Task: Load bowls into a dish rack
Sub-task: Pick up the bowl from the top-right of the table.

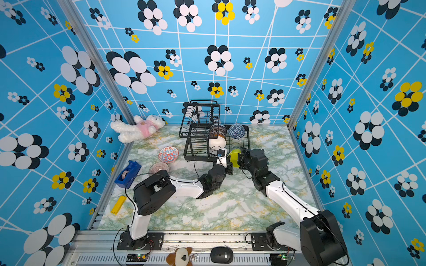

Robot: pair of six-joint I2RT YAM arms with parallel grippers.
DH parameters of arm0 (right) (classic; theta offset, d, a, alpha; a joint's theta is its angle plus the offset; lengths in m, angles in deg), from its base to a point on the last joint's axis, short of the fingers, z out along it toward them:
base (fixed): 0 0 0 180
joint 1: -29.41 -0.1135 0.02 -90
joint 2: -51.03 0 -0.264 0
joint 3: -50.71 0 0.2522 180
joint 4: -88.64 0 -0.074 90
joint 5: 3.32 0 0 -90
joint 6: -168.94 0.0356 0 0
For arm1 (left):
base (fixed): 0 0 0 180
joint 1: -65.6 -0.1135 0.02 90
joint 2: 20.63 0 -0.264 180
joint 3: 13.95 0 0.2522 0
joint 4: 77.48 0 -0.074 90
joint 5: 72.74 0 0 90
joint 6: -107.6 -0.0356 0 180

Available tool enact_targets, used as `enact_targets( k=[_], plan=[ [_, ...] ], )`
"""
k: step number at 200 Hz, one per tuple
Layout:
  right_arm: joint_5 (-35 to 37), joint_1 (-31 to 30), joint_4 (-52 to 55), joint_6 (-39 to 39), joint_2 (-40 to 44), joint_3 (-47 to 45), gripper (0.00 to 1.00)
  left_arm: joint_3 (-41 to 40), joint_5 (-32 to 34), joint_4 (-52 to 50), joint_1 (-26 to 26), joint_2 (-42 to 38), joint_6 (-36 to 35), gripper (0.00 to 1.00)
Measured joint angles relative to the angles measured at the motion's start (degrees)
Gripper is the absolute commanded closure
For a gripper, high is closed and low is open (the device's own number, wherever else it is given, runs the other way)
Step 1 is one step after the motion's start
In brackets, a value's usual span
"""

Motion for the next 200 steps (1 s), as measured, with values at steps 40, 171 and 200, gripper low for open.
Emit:
enact_targets(
  k=[40, 171, 200],
  plan=[
    [1.18, 0.68, -14.01, 1.29, -6.1, -0.96, 1.0, -0.52, 0.09, 1.16, 0.09, -0.46, -0.9, 0.4],
    [-10.14, 11.98, -45.68, -17.75, -28.35, 5.84, 1.0, -6.88, -7.72, -23.8, -4.9, -21.27, 2.54, 0.01],
    [-11.39, 11.98, -48.57, -22.38, -33.99, 9.44, 1.0, -6.88, -9.46, -27.85, -4.96, -21.92, 2.34, 0.01]
  ],
)
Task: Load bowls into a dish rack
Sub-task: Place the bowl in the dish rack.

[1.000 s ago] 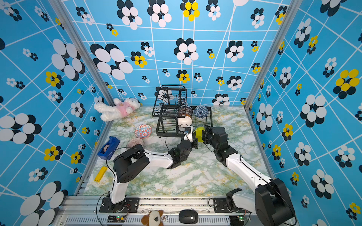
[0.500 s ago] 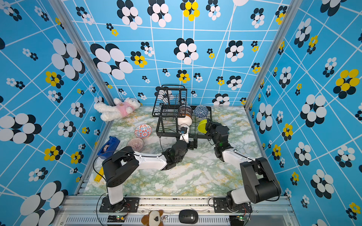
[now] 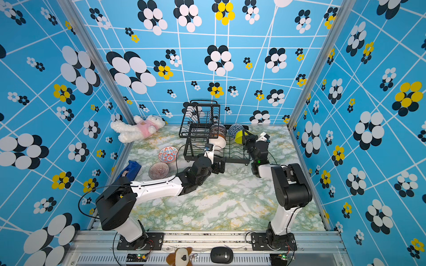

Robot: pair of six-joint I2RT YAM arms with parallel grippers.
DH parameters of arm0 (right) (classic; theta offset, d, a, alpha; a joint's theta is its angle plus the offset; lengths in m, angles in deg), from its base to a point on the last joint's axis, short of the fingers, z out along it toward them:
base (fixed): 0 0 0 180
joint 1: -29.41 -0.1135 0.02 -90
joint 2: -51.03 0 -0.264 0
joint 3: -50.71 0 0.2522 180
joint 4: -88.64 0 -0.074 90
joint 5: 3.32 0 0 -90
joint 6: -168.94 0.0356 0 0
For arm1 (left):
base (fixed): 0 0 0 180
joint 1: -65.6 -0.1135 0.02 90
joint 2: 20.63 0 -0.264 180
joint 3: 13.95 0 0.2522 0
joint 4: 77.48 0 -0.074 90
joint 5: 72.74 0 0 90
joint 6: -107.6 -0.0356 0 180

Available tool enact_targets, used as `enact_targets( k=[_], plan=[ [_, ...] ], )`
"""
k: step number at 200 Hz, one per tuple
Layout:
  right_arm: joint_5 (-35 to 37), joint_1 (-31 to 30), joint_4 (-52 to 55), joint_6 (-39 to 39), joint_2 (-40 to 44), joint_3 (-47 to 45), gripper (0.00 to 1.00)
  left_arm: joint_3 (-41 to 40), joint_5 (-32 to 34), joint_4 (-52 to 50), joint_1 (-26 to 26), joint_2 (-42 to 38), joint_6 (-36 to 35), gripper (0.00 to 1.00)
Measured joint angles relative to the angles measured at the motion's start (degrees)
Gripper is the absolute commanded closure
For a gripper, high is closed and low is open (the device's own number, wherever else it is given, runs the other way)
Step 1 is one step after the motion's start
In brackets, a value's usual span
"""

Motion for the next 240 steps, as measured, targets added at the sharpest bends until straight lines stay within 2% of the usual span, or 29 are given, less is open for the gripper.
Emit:
enact_targets(
  k=[50, 100, 240],
  plan=[
    [-1.25, 0.0, -4.68, -3.17, -9.51, 7.34, 1.0, 0.0, -1.81, -1.88, -1.2, -1.09, -0.44, 0.01],
    [-0.96, 0.0, -5.81, -3.21, -14.62, 10.71, 1.0, -1.05, -2.93, -1.51, -2.99, -2.14, -0.61, 0.01],
    [-0.79, -2.29, -0.87, -6.32, -21.59, 20.55, 1.0, -4.63, -6.03, 0.52, -6.49, -2.58, -0.39, 0.01]
  ],
)
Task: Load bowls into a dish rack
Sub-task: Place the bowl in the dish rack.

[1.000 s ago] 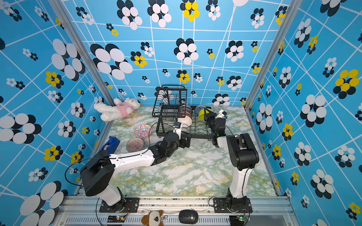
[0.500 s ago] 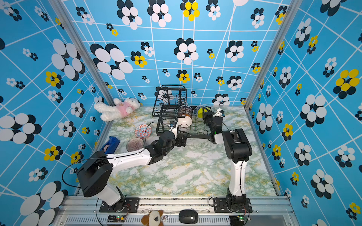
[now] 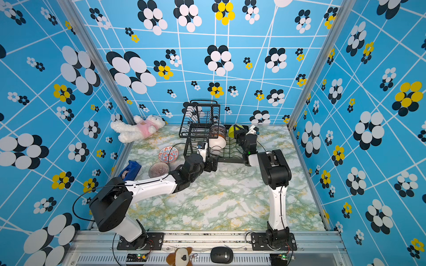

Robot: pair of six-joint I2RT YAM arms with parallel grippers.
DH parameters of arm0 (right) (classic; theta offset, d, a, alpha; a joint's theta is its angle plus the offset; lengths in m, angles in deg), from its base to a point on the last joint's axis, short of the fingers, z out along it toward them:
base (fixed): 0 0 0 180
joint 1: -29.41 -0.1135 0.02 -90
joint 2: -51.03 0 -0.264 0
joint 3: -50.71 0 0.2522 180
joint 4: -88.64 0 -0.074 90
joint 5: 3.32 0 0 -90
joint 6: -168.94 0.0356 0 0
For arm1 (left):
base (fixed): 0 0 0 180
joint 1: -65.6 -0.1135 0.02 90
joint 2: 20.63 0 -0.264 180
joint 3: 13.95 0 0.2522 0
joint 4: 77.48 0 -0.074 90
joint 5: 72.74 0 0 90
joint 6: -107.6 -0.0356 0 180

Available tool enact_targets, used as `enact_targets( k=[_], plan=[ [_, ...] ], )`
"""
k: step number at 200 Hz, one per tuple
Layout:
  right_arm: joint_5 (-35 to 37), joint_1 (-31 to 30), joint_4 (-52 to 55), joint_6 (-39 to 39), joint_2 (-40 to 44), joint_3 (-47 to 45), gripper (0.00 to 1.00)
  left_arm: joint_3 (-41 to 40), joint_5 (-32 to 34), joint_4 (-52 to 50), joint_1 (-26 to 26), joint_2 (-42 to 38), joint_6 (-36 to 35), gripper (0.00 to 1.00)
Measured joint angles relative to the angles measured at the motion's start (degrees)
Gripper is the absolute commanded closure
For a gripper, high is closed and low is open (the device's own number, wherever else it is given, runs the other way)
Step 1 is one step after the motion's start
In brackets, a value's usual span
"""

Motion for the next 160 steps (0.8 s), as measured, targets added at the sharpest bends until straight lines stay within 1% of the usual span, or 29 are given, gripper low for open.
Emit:
enact_targets(
  k=[23, 71, 127, 160],
  plan=[
    [0.02, -0.35, 0.66, -0.85, -1.68, 0.31, 1.0, -0.63, -0.37, 0.37, -0.48, -0.11, 0.0, 0.01],
    [0.22, -0.35, 1.16, -2.67, -2.51, 0.94, 1.0, -0.74, -1.14, 0.5, -1.22, -0.11, 0.02, 0.01],
    [0.61, -0.37, 0.81, -2.97, -4.92, 4.15, 1.0, -0.74, -1.92, 0.9, -2.03, -0.11, 0.07, 0.01],
    [0.61, -0.66, 1.64, -4.55, -5.35, 5.18, 1.0, -1.07, -2.05, 0.87, -2.19, -0.26, 0.07, 0.01]
  ],
)
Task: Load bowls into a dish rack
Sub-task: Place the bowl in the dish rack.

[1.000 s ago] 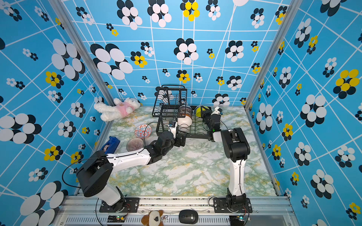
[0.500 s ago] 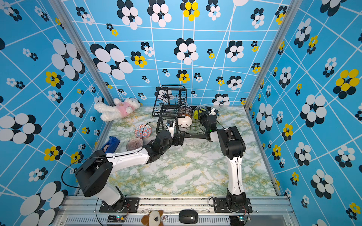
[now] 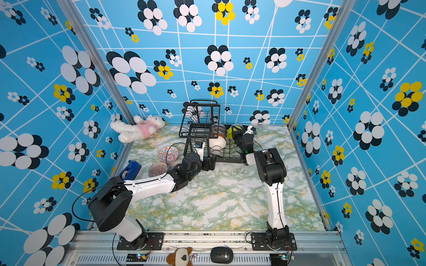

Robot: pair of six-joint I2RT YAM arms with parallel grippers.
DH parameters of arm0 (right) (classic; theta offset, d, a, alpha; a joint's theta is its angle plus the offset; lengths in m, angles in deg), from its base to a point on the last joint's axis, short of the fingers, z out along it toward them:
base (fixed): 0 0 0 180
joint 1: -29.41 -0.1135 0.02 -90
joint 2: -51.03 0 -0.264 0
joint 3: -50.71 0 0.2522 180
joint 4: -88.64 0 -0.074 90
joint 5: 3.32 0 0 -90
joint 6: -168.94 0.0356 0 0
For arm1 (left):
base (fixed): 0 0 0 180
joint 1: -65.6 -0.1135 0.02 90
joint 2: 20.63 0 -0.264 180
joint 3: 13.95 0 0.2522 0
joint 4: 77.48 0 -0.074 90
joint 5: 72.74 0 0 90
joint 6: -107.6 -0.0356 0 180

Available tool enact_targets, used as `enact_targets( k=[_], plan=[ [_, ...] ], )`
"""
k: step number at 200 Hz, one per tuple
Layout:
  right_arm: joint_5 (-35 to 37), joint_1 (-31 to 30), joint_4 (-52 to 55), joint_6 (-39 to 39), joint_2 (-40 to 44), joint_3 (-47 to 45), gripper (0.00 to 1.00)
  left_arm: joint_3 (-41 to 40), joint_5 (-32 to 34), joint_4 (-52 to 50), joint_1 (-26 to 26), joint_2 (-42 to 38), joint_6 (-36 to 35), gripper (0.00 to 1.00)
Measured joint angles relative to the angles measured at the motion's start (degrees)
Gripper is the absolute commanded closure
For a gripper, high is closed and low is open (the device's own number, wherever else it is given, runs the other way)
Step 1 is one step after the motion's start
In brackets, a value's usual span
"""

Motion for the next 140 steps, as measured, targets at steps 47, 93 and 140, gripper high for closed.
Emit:
enact_targets(
  k=[47, 93, 140],
  plan=[
    [0.09, -0.35, 1.7, -1.36, 0.0, 0.39, 1.0, -0.35, -0.37, 0.02, -0.48, -0.04, 0.15, 0.01],
    [1.16, -0.33, 5.38, -1.51, -0.46, 1.64, 1.0, -0.37, -0.55, 0.04, -0.66, -0.04, 0.39, 0.01],
    [2.56, -0.39, 5.57, -0.87, -0.79, 1.92, 1.0, -0.42, -0.83, 0.04, -1.01, -0.04, 0.42, 0.01]
  ],
)
